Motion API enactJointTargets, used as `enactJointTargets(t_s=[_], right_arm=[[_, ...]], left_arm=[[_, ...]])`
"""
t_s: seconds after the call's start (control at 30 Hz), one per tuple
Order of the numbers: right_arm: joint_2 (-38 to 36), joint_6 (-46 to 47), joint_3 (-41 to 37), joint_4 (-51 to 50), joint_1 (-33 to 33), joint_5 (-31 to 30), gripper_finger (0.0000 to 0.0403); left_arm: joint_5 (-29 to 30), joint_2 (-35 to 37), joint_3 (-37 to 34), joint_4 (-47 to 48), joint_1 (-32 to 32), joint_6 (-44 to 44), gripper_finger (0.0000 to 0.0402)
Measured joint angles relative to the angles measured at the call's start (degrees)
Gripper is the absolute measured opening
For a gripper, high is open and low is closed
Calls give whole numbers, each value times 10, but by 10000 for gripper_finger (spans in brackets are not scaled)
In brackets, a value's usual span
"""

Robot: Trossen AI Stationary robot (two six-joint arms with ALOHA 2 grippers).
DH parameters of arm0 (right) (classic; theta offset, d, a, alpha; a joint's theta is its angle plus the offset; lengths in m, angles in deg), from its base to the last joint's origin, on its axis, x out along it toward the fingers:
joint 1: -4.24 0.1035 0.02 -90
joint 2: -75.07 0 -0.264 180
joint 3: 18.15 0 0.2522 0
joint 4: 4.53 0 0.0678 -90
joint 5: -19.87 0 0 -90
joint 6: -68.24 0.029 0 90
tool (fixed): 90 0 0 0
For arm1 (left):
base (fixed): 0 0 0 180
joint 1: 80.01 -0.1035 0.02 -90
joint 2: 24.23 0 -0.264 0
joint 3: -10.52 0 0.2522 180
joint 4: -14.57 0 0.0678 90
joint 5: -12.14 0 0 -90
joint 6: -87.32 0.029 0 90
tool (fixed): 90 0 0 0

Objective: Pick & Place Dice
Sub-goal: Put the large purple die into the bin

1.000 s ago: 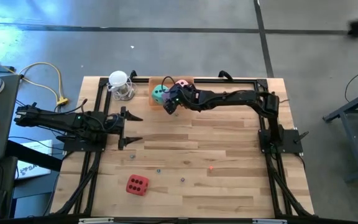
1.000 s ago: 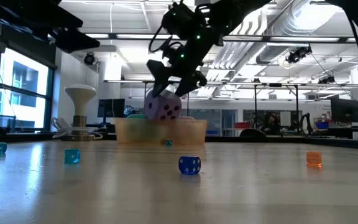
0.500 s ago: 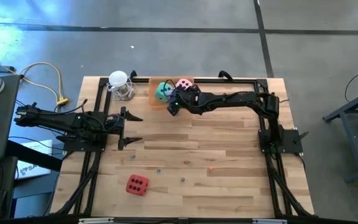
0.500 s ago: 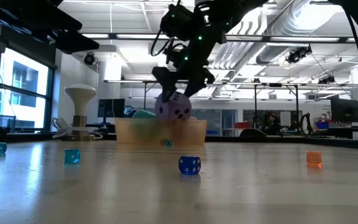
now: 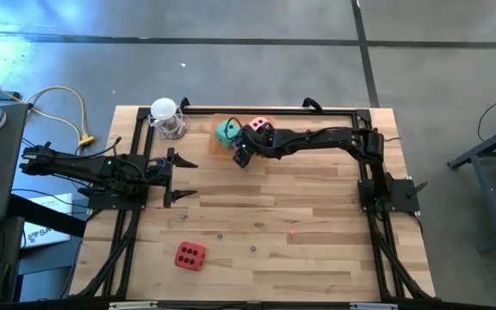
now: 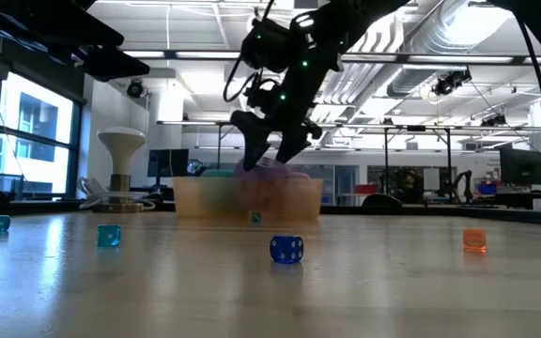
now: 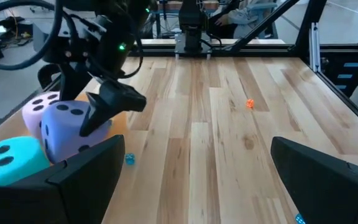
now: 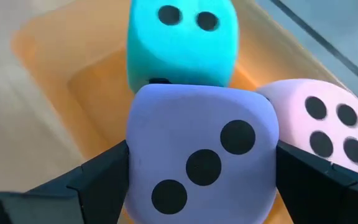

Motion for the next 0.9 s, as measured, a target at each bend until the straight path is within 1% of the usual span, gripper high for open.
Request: enactJointTargets(t_s=[0.23,0.33,0.5,0.63,0.73,0.9], right_arm=[[0,6,0,5,0,-10,335],[0,0,0,8,0,-4,349],[0,-4,0,8,-1,24,380],[-1,-11,0,9,-1,43,395],[-1,-33,1,9,-1,51,398],[-2,-35,1,10,-1,49,397]], left_arm=[[0,0,0,1,0,3,395],[0,0,0,1,0,4,395],[0,0,0,4,0,4,395],[0,0,0,6,0,4,395],[0,0,0,10,0,4,395],[0,0,0,11,0,4,395]])
